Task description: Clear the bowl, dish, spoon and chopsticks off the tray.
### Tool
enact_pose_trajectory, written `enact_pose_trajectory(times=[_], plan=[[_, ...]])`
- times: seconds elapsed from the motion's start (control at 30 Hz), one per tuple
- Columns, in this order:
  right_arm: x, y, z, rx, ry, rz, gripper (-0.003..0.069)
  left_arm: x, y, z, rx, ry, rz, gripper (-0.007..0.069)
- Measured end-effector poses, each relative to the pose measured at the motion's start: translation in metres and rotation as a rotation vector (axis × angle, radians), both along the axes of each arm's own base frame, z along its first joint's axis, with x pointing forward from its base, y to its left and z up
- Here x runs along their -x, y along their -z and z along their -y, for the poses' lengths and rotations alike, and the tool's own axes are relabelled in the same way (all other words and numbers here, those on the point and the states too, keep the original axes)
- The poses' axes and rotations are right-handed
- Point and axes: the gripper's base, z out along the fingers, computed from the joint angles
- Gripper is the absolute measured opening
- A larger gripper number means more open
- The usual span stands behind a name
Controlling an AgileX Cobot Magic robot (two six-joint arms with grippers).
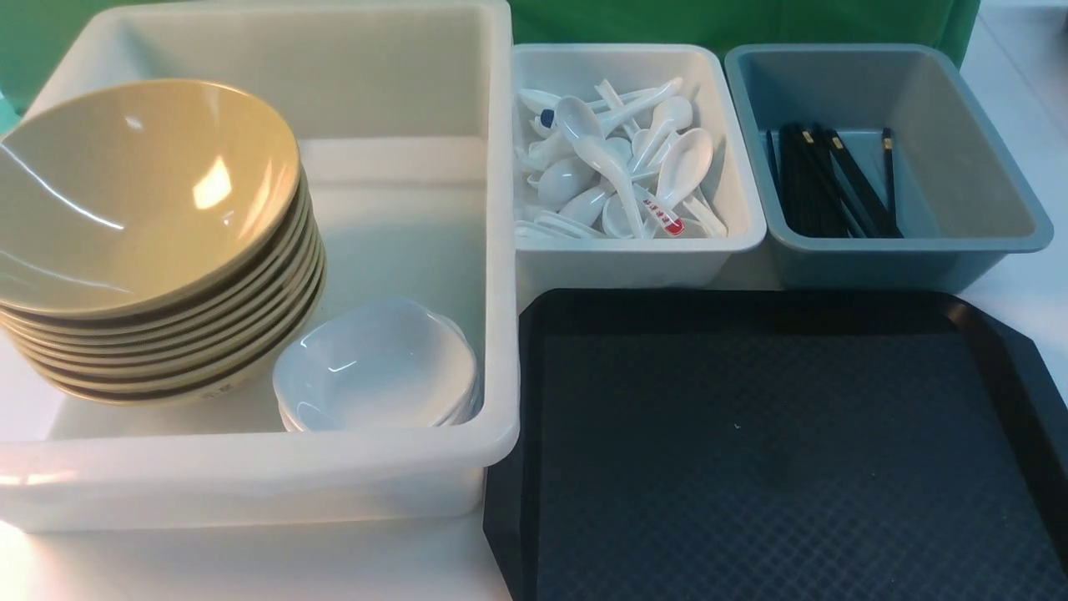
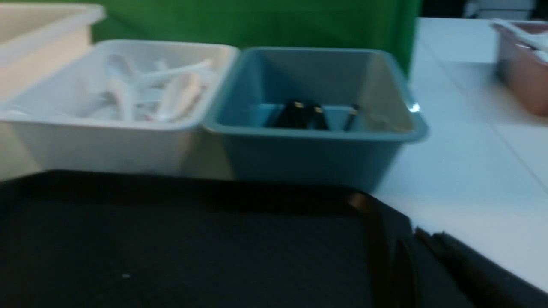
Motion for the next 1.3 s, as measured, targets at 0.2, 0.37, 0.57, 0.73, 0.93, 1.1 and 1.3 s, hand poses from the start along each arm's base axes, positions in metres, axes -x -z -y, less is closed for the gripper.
enact_pose_trajectory(times=[0.2,0.37,0.57,0.73,0.93,1.1,1.3], plan=[[0.004,0.019,0.004,0.007,0.056,-0.05,0.0045,0.0,0.0,0.0,0.0,0.0,0.0,-0.0013],[0.005,0.025,0.005,-0.005,0.069,-0.118,0.0045,0.0,0.0,0.0,0.0,0.0,0.0,-0.0013],[0.005,0.025,0.005,-0.004,0.069,-0.118,0.0045,0.0,0.0,0.0,0.001,0.0,0.0,-0.0013],[0.005,0.025,0.005,-0.004,0.069,-0.118,0.0045,0.0,0.0,0.0,0.001,0.0,0.0,-0.0013],[0.005,0.025,0.005,-0.004,0.069,-0.118,0.0045,0.0,0.0,0.0,0.001,0.0,0.0,-0.0014],[0.005,0.025,0.005,-0.004,0.069,-0.118,0.0045,0.0,0.0,0.0,0.001,0.0,0.0,-0.0014],[0.005,0.025,0.005,-0.004,0.069,-0.119,0.0045,-0.009,0.021,0.006,0.014,0.031,-0.018,-0.0014]])
